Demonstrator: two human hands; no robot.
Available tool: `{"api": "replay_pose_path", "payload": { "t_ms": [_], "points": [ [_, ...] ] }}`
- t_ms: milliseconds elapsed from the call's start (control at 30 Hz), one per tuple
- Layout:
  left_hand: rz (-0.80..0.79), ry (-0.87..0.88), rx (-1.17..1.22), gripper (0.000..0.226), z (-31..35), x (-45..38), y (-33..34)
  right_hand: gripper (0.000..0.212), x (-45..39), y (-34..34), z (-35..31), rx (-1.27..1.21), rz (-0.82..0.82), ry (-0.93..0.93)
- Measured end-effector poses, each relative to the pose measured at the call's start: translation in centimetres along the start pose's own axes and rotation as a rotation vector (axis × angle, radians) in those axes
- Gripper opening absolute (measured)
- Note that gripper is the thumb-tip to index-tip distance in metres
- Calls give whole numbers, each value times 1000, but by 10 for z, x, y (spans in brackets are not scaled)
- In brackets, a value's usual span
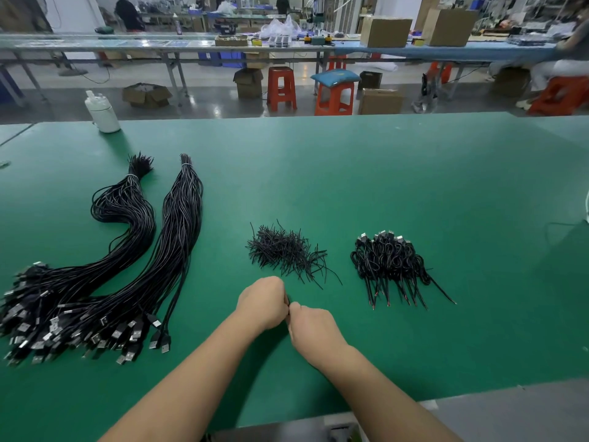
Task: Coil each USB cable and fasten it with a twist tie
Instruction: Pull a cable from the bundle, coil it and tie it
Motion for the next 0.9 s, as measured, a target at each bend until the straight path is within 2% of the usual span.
{"api": "replay_pose_path", "payload": {
  "t_ms": [100, 200, 267, 333, 400, 500, 567, 633, 733, 900],
  "points": [
    [-41, 11, -24, 16, 2, -1, 2, 11, 1, 4, -1, 50, -18, -1],
    [-51, 17, -44, 21, 3, -1, 1, 16, 2, 4, 1, 47, -3, 28],
    [-55, 29, -49, 20, 4, 0, 0, 20, 4, 0, 4, -60, -13, 79],
    [-26, 66, -91, 19, 5, 2, -2, 19, 3, -1, 10, -184, -108, 121],
    [54, 134, -166, 18, 7, 5, -8, 15, 3, -4, 17, -428, -292, 167],
    [215, 291, -145, 11, 12, 12, -24, 26, 8, -14, 27, -1282, -632, 303],
    [354, 444, 7, 5, 19, 21, -34, 29, 9, -25, 34, -1628, -670, 379],
    [458, 545, 108, 4, 25, 28, -41, 26, 9, -32, 35, -1745, -666, 397],
    [553, 599, 151, 6, 28, 34, -47, 19, 11, -38, 28, -1848, -698, 410],
    [702, 649, 61, 5, 33, 46, -57, 15, 8, -46, 25, -1914, -592, 367]
  ]
}}
Point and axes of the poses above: each hand's wrist, its own x-axis away from the middle knuckle, its own y-axis out of the palm, z = x × y, the point moved 7 cm from there along -x, towards the middle knuckle, and after that the axes turned 12 degrees about y, right-handed, at the moved point
